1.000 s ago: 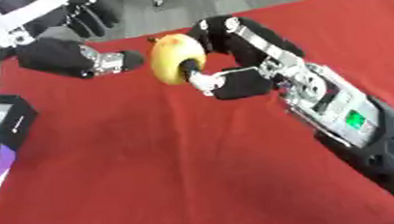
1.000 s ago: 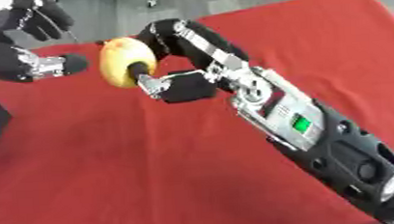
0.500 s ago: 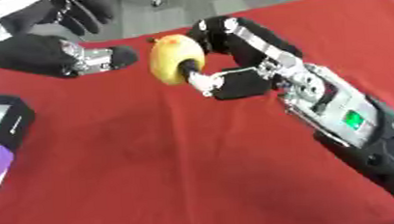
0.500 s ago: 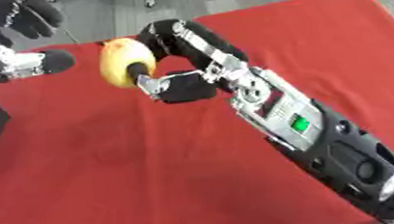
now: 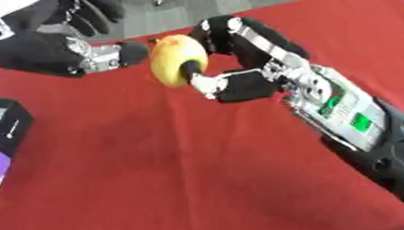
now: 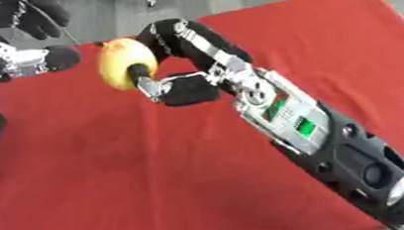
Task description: Pick up the objects with one hand, pass them to the other hand, and then place them into the box on the other side of the table.
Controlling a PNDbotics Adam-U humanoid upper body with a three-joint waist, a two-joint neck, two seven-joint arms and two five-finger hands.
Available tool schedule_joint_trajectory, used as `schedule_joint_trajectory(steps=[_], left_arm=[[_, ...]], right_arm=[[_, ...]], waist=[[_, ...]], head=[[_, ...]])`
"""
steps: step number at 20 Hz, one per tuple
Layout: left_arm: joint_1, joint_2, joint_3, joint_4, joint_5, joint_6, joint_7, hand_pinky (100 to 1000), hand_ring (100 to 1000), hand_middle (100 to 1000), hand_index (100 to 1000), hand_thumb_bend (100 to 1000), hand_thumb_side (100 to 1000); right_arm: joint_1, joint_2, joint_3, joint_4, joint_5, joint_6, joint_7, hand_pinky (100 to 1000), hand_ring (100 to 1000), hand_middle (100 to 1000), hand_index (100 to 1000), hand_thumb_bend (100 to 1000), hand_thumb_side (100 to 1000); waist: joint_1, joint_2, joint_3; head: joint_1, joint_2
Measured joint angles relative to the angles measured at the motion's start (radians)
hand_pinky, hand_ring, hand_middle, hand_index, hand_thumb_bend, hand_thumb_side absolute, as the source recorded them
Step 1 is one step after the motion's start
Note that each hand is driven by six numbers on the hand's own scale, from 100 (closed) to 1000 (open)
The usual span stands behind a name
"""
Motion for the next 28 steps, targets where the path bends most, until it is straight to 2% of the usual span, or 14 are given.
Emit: schedule_joint_trajectory(steps=[9,14,28], left_arm=[[-0.010,-0.024,-0.006,0.028,0.010,0.023,-0.007,754,709,692,742,563,585],[-0.014,-0.033,-0.015,0.042,0.014,0.030,-0.024,758,714,699,739,519,614],[-0.012,-0.033,-0.006,0.048,0.121,-0.004,-0.101,762,716,695,761,464,671]], right_arm=[[-0.008,-0.001,0.000,-0.012,-0.002,0.011,-0.003,693,606,426,588,100,100],[-0.009,-0.001,0.000,-0.011,0.004,0.021,0.002,693,607,429,592,100,120],[-0.014,-0.001,-0.002,0.002,0.011,0.042,0.024,693,606,428,588,100,138]], waist=[[0.002,0.002,0.002],[0.006,0.002,0.004],[0.006,0.010,0.008]], head=[[-0.001,0.000],[-0.005,0.000],[-0.010,-0.001]])
